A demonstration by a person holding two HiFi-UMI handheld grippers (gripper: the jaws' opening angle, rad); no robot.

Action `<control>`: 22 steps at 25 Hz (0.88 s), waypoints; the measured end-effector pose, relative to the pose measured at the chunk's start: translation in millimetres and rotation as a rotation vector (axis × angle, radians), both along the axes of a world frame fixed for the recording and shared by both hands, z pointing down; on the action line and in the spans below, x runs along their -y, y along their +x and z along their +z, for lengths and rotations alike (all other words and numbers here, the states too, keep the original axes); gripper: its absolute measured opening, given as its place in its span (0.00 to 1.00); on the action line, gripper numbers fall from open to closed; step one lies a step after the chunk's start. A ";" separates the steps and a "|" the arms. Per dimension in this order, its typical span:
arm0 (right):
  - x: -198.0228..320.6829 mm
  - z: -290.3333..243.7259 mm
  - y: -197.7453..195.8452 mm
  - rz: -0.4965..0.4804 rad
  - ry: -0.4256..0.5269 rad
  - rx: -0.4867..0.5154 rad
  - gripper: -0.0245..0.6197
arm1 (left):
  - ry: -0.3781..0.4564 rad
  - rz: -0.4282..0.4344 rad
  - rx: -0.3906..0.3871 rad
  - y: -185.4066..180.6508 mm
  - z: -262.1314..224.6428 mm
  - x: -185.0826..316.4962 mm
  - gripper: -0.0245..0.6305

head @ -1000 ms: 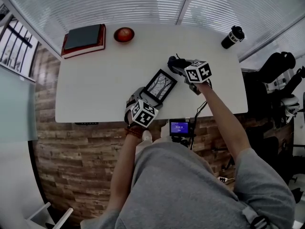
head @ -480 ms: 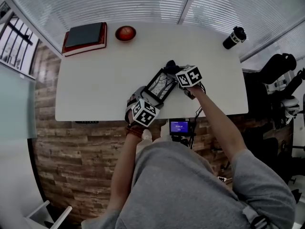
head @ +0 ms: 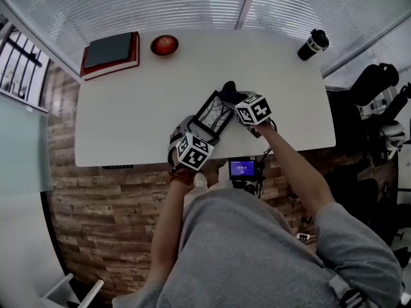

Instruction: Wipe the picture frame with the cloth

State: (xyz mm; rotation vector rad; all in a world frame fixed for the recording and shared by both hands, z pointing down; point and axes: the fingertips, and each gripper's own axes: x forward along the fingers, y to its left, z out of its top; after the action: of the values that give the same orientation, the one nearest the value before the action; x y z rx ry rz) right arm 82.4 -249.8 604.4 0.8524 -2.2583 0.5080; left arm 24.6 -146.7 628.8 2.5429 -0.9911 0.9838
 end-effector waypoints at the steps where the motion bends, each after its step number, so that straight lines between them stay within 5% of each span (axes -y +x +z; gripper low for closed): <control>1: -3.5 -1.2 -2.8 -0.009 -0.007 0.012 0.20 | 0.000 0.001 0.000 0.0 -0.6 0.3 0.81; 22: -59.7 6.3 -59.9 -0.095 -0.218 0.151 0.19 | 0.000 -0.002 0.000 -3.2 1.1 2.9 0.81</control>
State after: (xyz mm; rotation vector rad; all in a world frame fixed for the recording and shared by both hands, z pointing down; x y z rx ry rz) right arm 22.5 -190.0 610.8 0.6115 -2.3136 0.7800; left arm 21.3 -149.6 629.9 2.5417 -0.9936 0.9825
